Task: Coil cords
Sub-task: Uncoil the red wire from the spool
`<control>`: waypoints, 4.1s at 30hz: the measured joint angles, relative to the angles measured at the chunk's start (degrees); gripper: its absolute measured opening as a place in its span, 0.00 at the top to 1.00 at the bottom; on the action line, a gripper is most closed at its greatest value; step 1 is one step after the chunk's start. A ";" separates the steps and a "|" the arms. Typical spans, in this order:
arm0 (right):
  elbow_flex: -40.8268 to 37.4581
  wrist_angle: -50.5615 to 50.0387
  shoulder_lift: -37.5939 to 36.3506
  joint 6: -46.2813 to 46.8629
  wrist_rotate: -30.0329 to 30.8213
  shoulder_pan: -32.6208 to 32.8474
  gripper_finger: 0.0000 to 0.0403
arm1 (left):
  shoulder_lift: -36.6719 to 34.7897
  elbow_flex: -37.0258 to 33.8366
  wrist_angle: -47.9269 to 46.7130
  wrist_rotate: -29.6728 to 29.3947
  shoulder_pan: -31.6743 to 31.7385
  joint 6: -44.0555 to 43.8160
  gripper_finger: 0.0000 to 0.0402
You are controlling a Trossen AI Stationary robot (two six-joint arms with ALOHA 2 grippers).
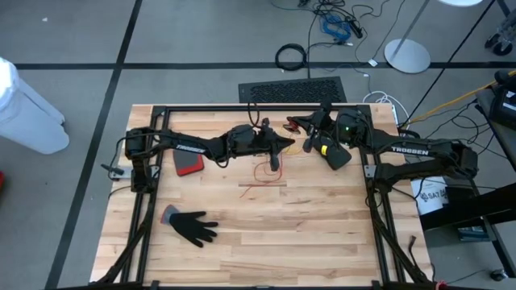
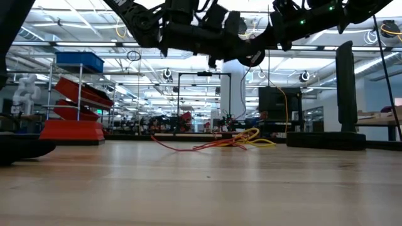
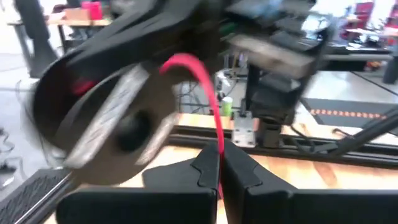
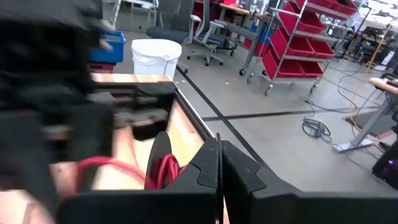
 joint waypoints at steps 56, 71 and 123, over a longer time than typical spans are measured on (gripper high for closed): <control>0.00 -16.71 -0.71 0.74 3.73 -2.85 1.00 | -10.99 3.57 -34.71 -7.03 1.73 13.18 1.00; -0.04 0.46 -0.69 3.32 7.56 -4.07 1.00 | -7.11 3.57 -35.42 2.50 -6.65 14.64 1.00; -0.02 -4.95 -6.39 2.36 -7.81 -3.58 1.00 | -8.00 -0.11 -23.33 -10.05 1.82 11.48 0.30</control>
